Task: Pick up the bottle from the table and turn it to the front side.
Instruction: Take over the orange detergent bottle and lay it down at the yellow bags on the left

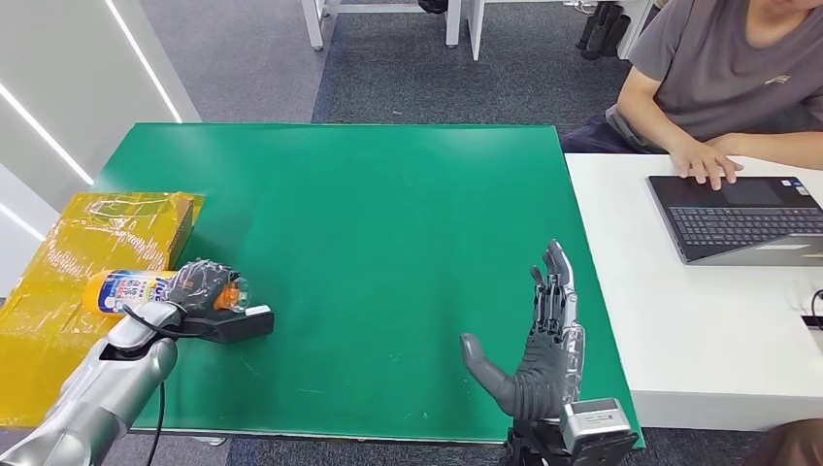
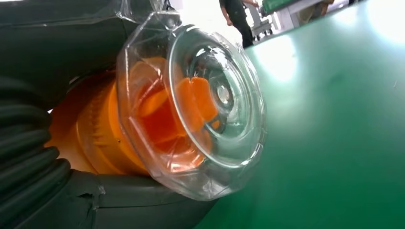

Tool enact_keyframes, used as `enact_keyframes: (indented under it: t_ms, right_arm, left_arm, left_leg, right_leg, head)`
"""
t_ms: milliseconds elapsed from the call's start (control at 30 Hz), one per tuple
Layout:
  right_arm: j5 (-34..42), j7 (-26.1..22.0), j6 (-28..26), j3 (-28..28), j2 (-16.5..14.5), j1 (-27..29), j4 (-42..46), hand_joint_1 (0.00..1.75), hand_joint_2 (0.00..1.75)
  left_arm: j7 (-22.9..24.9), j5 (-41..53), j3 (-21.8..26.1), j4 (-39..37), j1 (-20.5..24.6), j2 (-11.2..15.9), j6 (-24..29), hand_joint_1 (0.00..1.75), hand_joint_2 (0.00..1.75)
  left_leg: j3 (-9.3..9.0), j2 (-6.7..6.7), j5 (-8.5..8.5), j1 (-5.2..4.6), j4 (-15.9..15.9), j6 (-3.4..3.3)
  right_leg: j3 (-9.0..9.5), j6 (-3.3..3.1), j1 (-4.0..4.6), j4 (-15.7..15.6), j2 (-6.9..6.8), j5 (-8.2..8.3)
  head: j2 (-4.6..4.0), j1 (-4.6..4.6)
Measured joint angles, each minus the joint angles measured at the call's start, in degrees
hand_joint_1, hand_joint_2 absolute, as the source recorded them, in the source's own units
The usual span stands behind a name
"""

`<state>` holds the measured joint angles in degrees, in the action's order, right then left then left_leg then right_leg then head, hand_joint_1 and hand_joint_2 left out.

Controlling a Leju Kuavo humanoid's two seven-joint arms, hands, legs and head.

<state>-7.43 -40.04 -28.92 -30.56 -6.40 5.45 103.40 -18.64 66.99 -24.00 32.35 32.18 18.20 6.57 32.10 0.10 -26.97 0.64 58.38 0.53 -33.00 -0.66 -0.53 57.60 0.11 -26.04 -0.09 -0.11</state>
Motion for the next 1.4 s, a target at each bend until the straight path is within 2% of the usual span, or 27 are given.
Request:
enact_keyframes:
  t_ms: [200,233,333,367,667,1400]
  right_arm:
    - [0.0,0.0,1.4,0.3,0.0,0.0,-0.1,0.0,1.75]
    - [0.0,0.0,1.5,0.5,0.0,0.0,-0.1,0.0,1.75]
    - [0.1,0.0,2.0,0.8,0.0,0.0,-0.1,0.0,1.75]
    - [0.0,0.0,2.3,0.9,-0.1,0.0,-0.2,0.0,1.75]
    - [0.3,0.0,4.2,1.5,-0.5,-0.2,-1.0,0.0,1.75]
    - [-0.1,0.0,6.4,3.1,-1.2,-1.1,-1.5,0.0,1.75]
  left_arm:
    - [-1.6,1.7,-2.0,-2.5,0.1,0.6,0.8,1.75,1.75]
    - [-1.9,1.8,-2.2,-2.8,0.1,0.6,1.0,1.55,1.75]
    - [-2.4,2.0,-2.8,-3.6,0.4,0.5,1.5,0.24,1.75]
    - [-2.3,2.2,-3.0,-3.9,0.4,0.4,1.9,0.0,1.75]
    - [-0.5,2.6,-3.7,-5.4,1.1,-0.6,5.3,0.0,1.75]
    - [0.6,1.0,-3.3,-4.9,-0.4,-0.4,10.7,0.0,1.75]
  left_leg:
    - [0.0,-0.01,0.0,0.0,0.0,0.0]
    - [-0.01,-0.02,0.0,0.0,0.0,0.0]
    - [-0.03,-0.03,0.0,-0.01,0.0,0.0]
    - [-0.03,-0.04,0.01,-0.01,0.0,0.01]
    - [-0.11,-0.1,0.06,-0.02,0.0,0.01]
    - [-0.21,-0.1,0.07,-0.01,0.0,0.03]
  right_leg:
    - [0.0,0.0,0.0,0.0,-0.01,0.0]
    - [0.01,0.0,0.0,0.0,-0.02,0.0]
    - [0.03,0.0,0.0,0.0,-0.03,0.0]
    - [0.05,0.0,0.0,0.0,-0.04,0.0]
    - [0.19,0.0,0.0,0.0,-0.15,0.01]
    - [0.27,0.0,-0.01,0.0,-0.16,0.01]
  head:
    - [0.01,0.0]
    - [0.01,0.0]
    - [0.0,0.0]
    - [0.01,0.0]
    - [0.01,0.0]
    - [0.0,0.0]
